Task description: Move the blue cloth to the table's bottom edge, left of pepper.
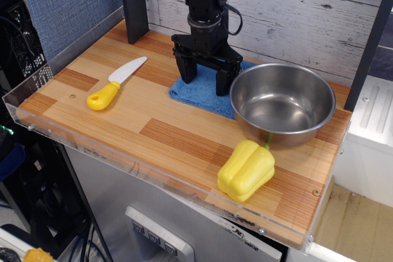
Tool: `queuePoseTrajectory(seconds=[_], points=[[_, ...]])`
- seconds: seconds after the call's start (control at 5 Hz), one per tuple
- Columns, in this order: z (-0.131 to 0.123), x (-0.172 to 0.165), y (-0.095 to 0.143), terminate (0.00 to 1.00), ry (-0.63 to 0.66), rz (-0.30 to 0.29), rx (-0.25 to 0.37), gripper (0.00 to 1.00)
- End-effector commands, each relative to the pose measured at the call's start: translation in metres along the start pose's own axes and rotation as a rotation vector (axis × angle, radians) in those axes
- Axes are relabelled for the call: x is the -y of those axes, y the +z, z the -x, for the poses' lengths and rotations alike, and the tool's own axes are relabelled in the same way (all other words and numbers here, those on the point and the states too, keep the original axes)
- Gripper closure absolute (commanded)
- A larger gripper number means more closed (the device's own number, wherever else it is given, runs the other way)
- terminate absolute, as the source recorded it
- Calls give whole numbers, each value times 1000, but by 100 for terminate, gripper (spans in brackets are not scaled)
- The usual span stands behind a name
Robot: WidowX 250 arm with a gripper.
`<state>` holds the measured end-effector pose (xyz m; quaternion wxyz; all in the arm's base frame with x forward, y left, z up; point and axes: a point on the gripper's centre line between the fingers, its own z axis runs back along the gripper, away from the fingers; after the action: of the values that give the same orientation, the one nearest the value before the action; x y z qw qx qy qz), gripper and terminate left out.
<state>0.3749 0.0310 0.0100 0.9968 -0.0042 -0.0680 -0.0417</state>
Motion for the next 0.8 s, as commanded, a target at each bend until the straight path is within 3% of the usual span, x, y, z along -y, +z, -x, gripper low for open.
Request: queuePoseTrajectory(seconds=[0.0, 0.6], points=[[8, -1, 6, 0, 1, -46, -38, 0], [58, 2, 17, 0, -24, -129, -133, 0]])
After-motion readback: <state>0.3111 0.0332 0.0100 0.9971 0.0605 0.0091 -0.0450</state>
